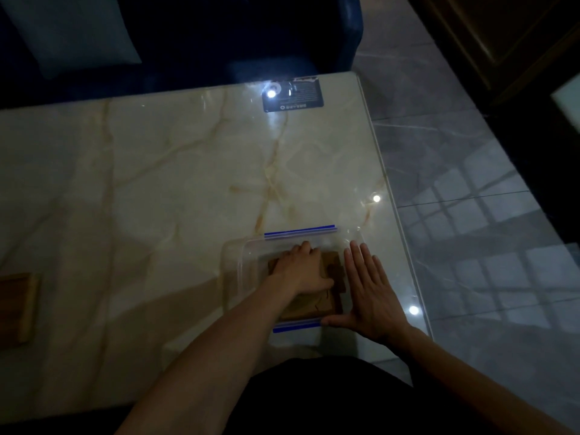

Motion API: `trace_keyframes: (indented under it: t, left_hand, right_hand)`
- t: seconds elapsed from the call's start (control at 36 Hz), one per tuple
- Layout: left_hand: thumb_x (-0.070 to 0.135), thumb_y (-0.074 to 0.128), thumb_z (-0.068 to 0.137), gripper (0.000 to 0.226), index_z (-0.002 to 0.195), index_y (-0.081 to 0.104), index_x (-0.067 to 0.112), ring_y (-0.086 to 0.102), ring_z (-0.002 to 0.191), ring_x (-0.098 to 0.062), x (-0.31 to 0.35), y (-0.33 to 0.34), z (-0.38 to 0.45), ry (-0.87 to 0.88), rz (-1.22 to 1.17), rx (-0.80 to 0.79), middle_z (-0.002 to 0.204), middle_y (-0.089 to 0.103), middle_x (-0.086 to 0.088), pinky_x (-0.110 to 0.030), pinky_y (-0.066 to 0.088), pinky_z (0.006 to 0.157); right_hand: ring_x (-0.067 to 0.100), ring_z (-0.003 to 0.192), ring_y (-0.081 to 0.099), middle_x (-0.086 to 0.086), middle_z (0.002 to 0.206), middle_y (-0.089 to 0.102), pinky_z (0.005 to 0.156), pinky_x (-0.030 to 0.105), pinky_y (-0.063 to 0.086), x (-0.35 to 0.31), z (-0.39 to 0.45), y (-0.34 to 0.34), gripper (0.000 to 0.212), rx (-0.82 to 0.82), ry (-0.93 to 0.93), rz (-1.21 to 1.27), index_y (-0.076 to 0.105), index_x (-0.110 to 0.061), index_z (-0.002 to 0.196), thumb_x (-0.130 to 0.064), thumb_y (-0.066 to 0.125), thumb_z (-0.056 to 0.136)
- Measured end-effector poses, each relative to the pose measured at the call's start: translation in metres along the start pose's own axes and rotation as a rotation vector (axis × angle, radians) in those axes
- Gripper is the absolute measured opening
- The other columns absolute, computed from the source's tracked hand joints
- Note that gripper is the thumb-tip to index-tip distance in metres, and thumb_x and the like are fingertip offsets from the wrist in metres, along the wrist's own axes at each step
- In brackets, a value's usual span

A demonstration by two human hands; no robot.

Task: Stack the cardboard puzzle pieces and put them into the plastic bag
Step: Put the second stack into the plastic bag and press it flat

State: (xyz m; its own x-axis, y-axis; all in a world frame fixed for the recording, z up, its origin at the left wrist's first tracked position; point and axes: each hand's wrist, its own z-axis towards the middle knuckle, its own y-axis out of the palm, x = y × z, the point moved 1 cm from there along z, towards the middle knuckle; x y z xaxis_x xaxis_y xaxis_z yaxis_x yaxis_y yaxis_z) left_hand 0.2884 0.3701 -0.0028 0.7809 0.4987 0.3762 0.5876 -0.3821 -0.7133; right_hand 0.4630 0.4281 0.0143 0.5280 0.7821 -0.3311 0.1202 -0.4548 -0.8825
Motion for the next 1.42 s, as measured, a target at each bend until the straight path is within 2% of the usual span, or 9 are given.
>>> trace_keyframes:
  t: [0.22,0.47,0.64,0.78,0.94,1.11,1.19,1.28,1.42]
  left_hand:
    - [0.062,0.055,0.075,0.074,0.133,0.040,0.020,0.045,0.117,-0.028,-0.003,0.002,-0.004,0.033,0.023,0.069,0.132,0.043,-0.009,-0.043,0.042,0.092]
    - [0.066,0.043,0.080,0.086,0.148,0.015,0.021,0.032,0.135,-0.032,-0.010,0.013,-0.010,0.052,0.081,0.078,0.151,0.029,-0.010,-0.052,0.025,0.110]
    - [0.066,0.037,0.085,0.079,0.149,0.007,0.030,0.017,0.144,-0.026,-0.020,0.019,-0.033,0.042,-0.091,0.174,0.158,0.017,-0.004,-0.049,0.013,0.118]
    - [0.059,0.042,0.088,0.068,0.146,0.022,0.030,0.017,0.143,-0.019,-0.030,0.022,-0.065,-0.080,-0.279,0.332,0.156,0.019,0.004,-0.042,0.021,0.117]
    - [0.044,0.060,0.087,0.074,0.147,0.026,0.017,0.026,0.141,-0.025,-0.036,0.027,-0.081,-0.309,-0.643,0.387,0.153,0.025,-0.009,-0.038,0.026,0.115]
    - [0.031,0.063,0.084,0.054,0.134,0.043,0.025,0.054,0.117,-0.015,-0.037,0.026,-0.086,-0.392,-1.081,0.260,0.131,0.056,0.004,-0.041,0.043,0.103]
    - [0.034,0.057,0.085,0.051,0.134,0.045,0.026,0.055,0.117,-0.019,-0.040,0.027,-0.088,-0.434,-1.096,0.215,0.131,0.057,0.001,-0.046,0.043,0.104]
    - [0.031,0.054,0.089,0.054,0.140,0.040,0.023,0.051,0.124,-0.023,-0.040,0.025,-0.087,-0.460,-1.118,0.150,0.138,0.052,-0.003,-0.047,0.040,0.107]
    - [0.017,0.053,0.088,0.041,0.128,0.054,0.025,0.059,0.110,-0.018,-0.038,0.020,-0.089,-0.442,-1.165,0.131,0.122,0.064,-0.001,-0.042,0.046,0.101]
  right_hand:
    - [0.027,0.152,-0.010,0.015,0.164,-0.009,0.124,0.044,0.001,0.001,0.001,0.001,0.141,0.000,0.009,0.006,-0.004,-0.004,0.155,-0.098,0.040,0.060]
    - [0.025,0.151,-0.014,0.012,0.165,-0.006,0.123,0.043,-0.002,0.001,0.001,0.001,0.137,0.035,-0.040,-0.041,0.000,-0.007,0.156,-0.098,0.038,0.061]
    - [0.025,0.151,-0.017,0.004,0.165,-0.003,0.122,0.047,-0.001,0.004,-0.002,0.000,0.108,0.054,-0.081,-0.015,-0.001,-0.027,0.156,-0.090,0.032,0.075]
    - [0.020,0.151,0.007,0.002,0.161,0.026,0.122,0.038,0.008,-0.007,-0.005,-0.004,0.070,0.181,-0.022,0.051,0.033,-0.024,0.151,-0.065,0.030,0.094]
    - [0.015,0.141,0.034,-0.005,0.158,0.028,0.104,0.038,0.045,-0.028,0.002,-0.004,0.064,0.162,0.176,0.347,0.025,-0.030,0.151,-0.056,0.042,0.095]
    - [0.026,0.124,0.055,0.007,0.139,0.054,0.102,0.046,0.048,-0.034,0.014,-0.006,0.070,0.072,0.371,0.680,0.020,-0.023,0.152,-0.037,0.057,0.094]
    - [0.026,0.112,0.062,0.000,0.120,0.061,0.096,0.041,0.050,-0.032,0.019,-0.010,0.063,-0.013,0.468,0.885,0.025,-0.032,0.148,-0.029,0.057,0.094]
    - [0.025,0.107,0.062,0.007,0.125,0.063,0.097,0.041,0.050,-0.027,0.022,-0.010,0.047,-0.090,0.491,0.900,0.039,-0.030,0.139,-0.022,0.053,0.095]
    - [0.025,0.104,0.060,0.007,0.119,0.064,0.095,0.040,0.049,-0.027,0.020,-0.009,0.028,-0.142,0.499,0.887,0.049,-0.029,0.120,-0.022,0.055,0.093]
